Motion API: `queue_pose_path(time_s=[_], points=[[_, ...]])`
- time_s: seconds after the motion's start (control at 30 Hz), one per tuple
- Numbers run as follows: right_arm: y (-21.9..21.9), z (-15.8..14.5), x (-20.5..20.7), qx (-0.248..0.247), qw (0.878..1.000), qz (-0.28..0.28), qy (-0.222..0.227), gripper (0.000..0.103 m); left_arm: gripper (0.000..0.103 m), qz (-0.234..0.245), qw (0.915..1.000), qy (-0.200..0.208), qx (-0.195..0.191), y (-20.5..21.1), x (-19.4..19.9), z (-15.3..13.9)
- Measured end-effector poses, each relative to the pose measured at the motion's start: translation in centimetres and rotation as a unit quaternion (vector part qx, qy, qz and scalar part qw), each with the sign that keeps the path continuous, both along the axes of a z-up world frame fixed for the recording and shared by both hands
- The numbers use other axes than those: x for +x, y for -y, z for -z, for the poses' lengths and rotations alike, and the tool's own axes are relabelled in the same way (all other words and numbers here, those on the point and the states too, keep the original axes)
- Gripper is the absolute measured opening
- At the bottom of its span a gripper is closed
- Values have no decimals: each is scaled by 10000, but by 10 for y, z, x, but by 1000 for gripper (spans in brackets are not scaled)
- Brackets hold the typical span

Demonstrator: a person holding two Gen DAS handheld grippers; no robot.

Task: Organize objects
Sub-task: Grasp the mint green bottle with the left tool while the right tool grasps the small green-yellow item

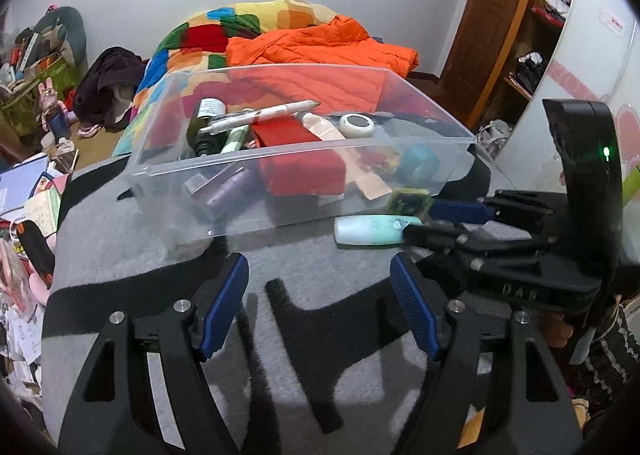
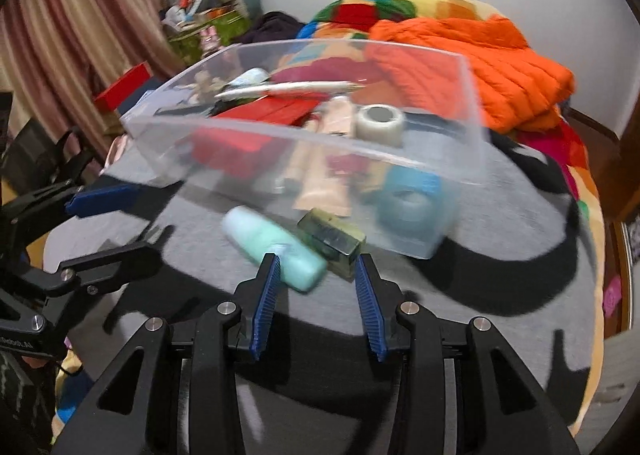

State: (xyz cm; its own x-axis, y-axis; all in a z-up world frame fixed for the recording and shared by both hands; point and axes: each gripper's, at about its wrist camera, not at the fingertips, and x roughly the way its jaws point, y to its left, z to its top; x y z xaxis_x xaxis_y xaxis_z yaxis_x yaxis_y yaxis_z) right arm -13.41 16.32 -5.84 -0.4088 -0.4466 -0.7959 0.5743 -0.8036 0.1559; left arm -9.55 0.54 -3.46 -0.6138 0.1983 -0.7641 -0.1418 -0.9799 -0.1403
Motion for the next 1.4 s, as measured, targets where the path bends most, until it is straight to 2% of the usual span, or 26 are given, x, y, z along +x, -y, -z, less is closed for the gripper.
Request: queue_pose_path(time_s=[0.2, 0.33, 0.47, 0.67, 0.77, 0.83, 1.07, 1.27, 1.3, 1.37, 1.4], points=[[17, -2, 19, -218, 9976, -642, 163, 36, 74, -78, 10000, 52, 33, 9, 0, 2], [2, -8, 14, -236, 9992, -299, 91, 36, 79, -21, 9998, 157, 111, 9, -3, 5], [-8, -9, -3, -136, 9997, 193, 17, 36, 80, 36, 9999, 144, 21, 2, -5, 5], [13, -4, -8, 32, 9999, 116, -83, 33, 80, 13, 10000, 79, 17, 2, 0, 3], [23, -3, -4, 76, 9998, -9, -199, 19, 80, 0, 9999, 110, 32, 4, 1, 3], [23, -3, -2, -15, 9999, -90, -146, 15, 80, 4, 9999, 139, 44, 5, 1, 4], [-3, -10, 11, -118, 9996, 17, -244, 15, 81, 92, 9992, 372, 89, -12, -15, 7], [-32, -12, 19, -86, 9991, 271, -326, 15, 81, -86, 9979, 618, -158, -37, -40, 13], [-37, -11, 20, -108, 9990, 300, -303, 15, 80, -140, 9976, 666, -159, -39, -43, 15], [-41, -9, 22, -145, 9989, 341, -274, 15, 70, -283, 9963, 790, -184, -42, -50, 21], [-43, -8, 22, -173, 9989, 355, -255, 15, 61, -316, 9955, 876, -167, -44, -52, 25]])
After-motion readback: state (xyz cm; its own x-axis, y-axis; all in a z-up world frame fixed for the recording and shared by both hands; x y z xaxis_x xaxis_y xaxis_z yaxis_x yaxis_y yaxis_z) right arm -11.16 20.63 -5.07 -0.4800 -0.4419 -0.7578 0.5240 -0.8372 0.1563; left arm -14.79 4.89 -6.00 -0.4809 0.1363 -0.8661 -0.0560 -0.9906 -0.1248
